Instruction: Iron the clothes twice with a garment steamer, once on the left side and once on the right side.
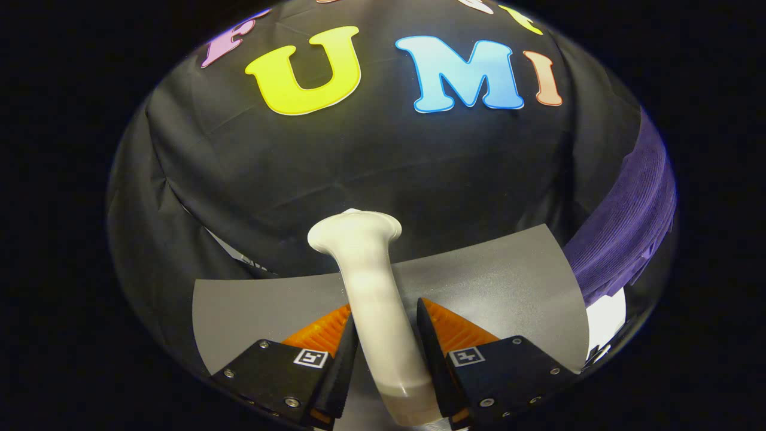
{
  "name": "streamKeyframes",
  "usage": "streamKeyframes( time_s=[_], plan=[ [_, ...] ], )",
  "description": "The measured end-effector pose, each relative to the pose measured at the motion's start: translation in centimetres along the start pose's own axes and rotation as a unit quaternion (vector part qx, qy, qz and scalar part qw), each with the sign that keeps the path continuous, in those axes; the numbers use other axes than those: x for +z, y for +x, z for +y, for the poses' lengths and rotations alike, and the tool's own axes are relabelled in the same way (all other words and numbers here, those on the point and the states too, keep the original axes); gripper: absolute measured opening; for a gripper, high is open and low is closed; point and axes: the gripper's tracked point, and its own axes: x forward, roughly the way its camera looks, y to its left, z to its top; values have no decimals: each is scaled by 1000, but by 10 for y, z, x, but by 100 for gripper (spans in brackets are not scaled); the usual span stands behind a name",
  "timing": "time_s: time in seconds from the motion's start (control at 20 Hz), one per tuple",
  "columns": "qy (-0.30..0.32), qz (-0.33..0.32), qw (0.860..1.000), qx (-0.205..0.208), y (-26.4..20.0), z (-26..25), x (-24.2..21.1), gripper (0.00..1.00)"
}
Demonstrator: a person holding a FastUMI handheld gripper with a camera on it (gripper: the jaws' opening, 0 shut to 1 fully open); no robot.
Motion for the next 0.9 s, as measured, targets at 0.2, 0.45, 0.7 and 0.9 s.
streamKeyframes(
  time_s=[0.2, 0.45, 0.7, 0.9],
  plan=[
    [-25, -31, 999, -18, 0, -3, -1, 51],
    [-43, -64, 997, -10, -4, -8, -4, 36],
    [-28, -85, 996, 22, -14, -12, -1, 36],
    [-32, -135, 990, 34, -46, -22, 6, 35]
  ],
)
